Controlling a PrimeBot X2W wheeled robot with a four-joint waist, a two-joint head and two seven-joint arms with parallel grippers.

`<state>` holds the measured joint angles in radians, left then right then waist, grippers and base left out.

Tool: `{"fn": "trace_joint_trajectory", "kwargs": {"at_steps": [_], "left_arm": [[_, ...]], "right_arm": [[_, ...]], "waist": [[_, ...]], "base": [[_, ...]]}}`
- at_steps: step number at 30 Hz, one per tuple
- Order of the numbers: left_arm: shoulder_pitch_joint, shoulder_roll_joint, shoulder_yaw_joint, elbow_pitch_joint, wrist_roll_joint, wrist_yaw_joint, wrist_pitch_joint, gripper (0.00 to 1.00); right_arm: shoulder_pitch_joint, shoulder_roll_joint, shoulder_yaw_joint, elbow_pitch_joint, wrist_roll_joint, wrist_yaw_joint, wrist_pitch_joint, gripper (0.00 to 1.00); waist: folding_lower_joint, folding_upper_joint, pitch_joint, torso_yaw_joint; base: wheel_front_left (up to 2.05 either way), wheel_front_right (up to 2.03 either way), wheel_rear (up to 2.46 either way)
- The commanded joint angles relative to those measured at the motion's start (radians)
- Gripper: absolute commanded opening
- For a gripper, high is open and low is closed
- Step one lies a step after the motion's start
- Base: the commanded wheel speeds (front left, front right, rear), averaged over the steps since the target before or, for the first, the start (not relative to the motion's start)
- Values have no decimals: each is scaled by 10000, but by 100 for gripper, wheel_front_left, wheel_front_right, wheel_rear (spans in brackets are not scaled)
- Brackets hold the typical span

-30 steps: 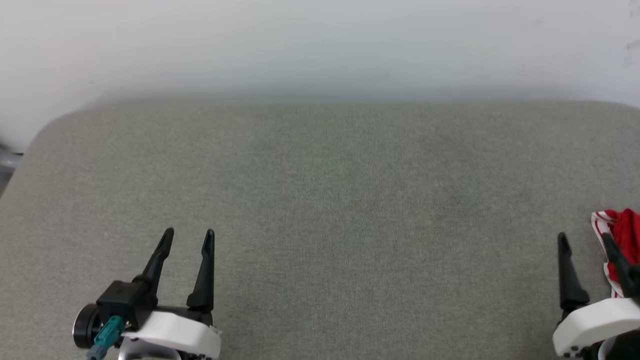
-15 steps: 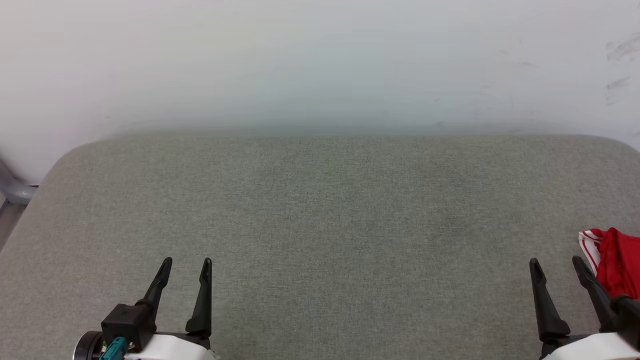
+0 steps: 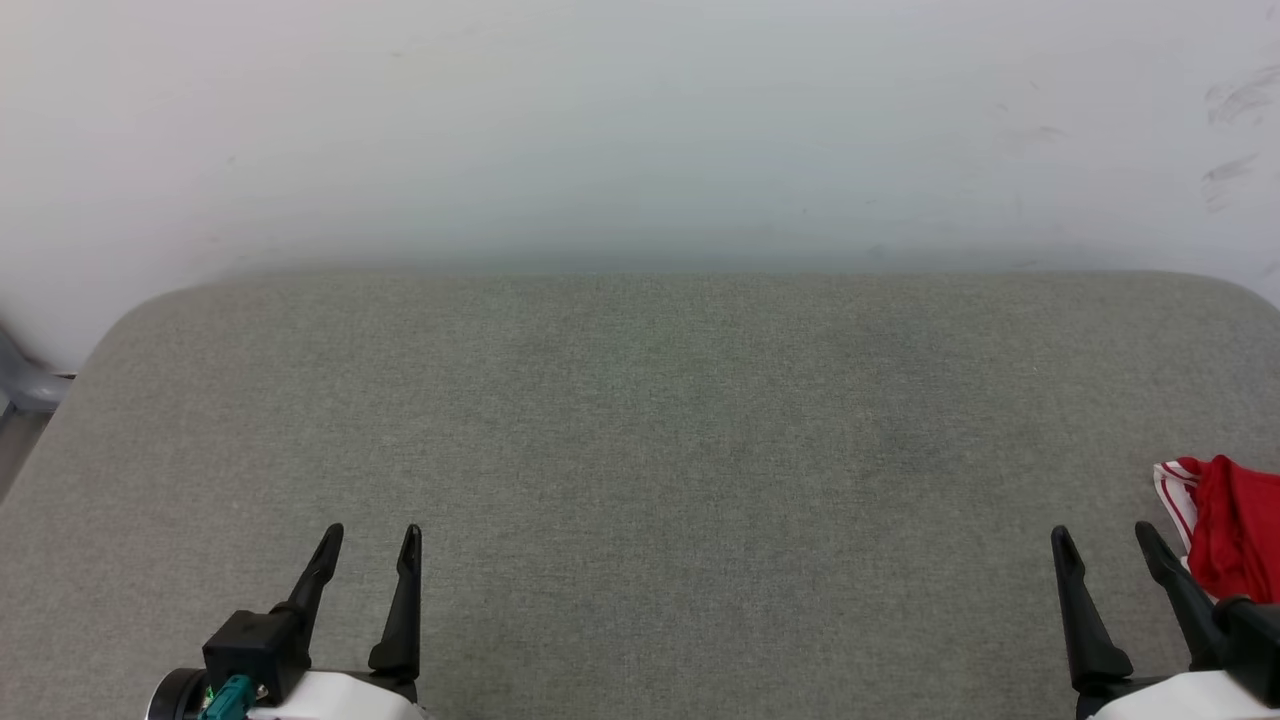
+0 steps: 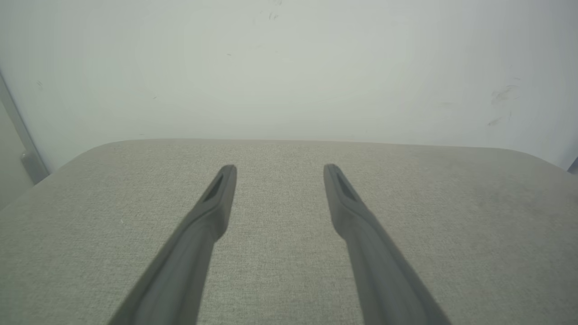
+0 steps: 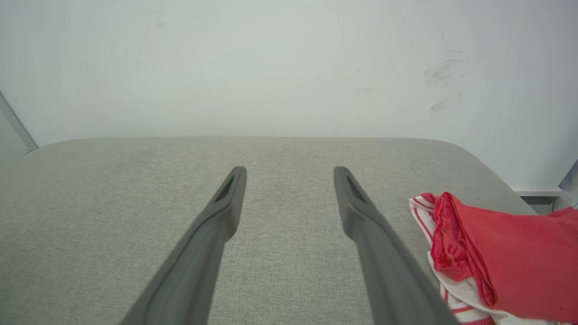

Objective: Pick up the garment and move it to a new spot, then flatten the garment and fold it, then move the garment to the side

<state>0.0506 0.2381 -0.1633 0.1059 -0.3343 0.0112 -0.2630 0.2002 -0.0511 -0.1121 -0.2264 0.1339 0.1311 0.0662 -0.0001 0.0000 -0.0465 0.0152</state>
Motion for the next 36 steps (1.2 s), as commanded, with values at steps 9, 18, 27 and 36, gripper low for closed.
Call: {"fn": "trace_joint_trajectory", "kwargs": {"at_steps": [9,18,27,36], "left_arm": [[-43,-175,165,343,-823,-121,247,0],[-252,-387,495,469,-2318,-287,689,0],[-435,-575,787,581,-3657,-433,1080,0],[-619,-764,1081,693,-4996,-580,1474,0]], "right_arm": [[-111,-7,56,514,942,0,-59,0],[-517,-74,109,1055,2746,-1,-35,0],[-856,-114,153,1518,4338,-1,-17,0],[-1195,-143,185,1980,5915,-2,4,0]], "waist": [[1,0,33,15],[1,0,67,2],[1,0,102,-10],[1,0,140,-24]], "base": [[0,0,0],[0,0,0],[0,0,0],[0,0,0]]}}
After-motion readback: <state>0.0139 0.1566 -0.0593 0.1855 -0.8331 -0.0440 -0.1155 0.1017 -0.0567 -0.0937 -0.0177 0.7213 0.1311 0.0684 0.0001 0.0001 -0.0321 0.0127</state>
